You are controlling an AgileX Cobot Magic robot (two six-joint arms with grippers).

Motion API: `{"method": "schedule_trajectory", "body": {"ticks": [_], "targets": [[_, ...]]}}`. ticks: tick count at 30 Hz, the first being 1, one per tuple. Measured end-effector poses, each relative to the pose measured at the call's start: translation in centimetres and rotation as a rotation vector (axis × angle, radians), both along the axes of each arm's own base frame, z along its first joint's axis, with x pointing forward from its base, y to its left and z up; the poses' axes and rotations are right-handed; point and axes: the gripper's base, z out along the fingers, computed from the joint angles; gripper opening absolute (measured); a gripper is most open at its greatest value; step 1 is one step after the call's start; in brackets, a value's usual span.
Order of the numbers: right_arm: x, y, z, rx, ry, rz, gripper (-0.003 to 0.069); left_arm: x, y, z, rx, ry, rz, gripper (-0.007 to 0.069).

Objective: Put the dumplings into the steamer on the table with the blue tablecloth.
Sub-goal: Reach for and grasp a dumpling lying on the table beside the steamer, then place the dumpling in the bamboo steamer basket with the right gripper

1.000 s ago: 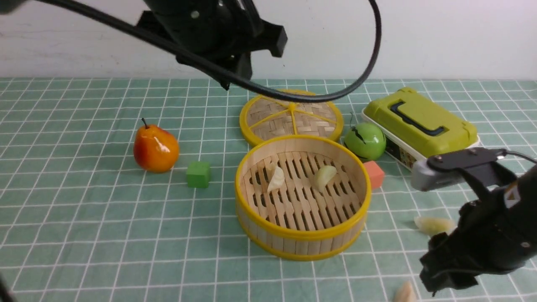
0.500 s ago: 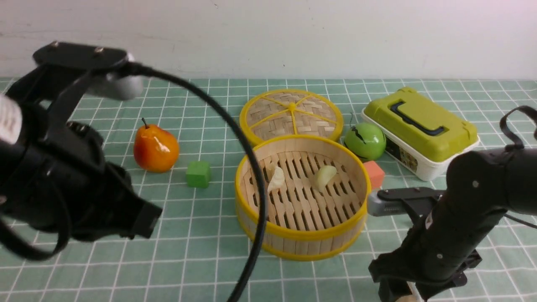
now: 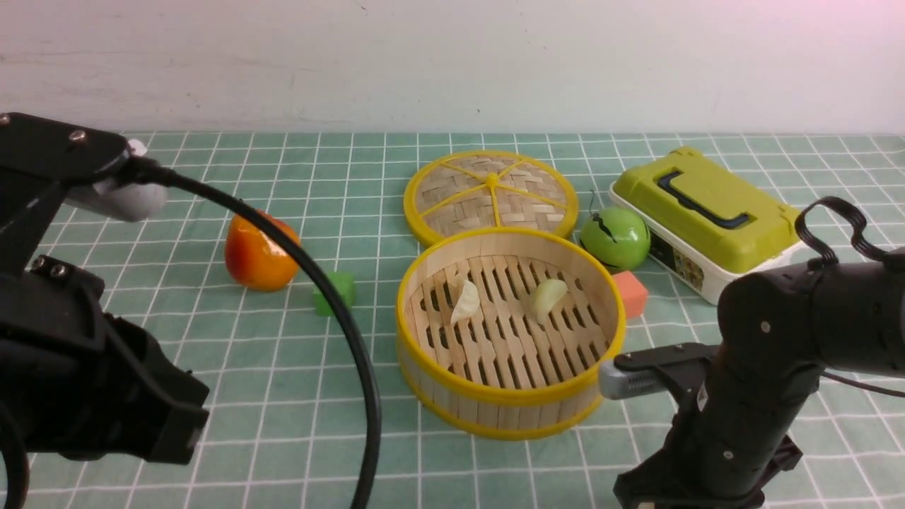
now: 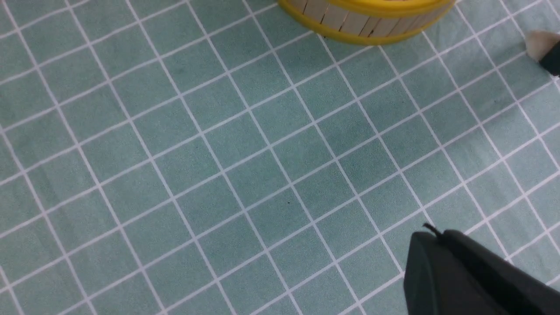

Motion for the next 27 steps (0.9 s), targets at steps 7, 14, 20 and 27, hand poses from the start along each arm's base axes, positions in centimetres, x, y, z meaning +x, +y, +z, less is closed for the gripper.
{"method": "schedule_trajectory", "body": {"ticks": [7, 14, 20, 27], "targets": [[1.4, 0.6, 5.6, -0.055, -0.11, 0.112, 0.0222, 0.0, 0.0, -0.1, 0.003, 0.003, 0.0, -0.0014], [5.0, 4.3, 11.8, 0.037, -0.365, 0.213, 0.0219, 0.0, 0.0, -0.1, 0.003, 0.003, 0.0, -0.0014], [8.6, 6.9, 10.2, 0.107, -0.46, 0.194, 0.0185, -0.1, 0.0, -0.1, 0.001, 0.016, -0.002, -0.0014], [10.8, 8.7, 3.9, 0.129, -0.35, 0.159, 0.0177, -0.4, 0.1, -0.3, 0.014, 0.06, -0.003, -0.0014]]}}
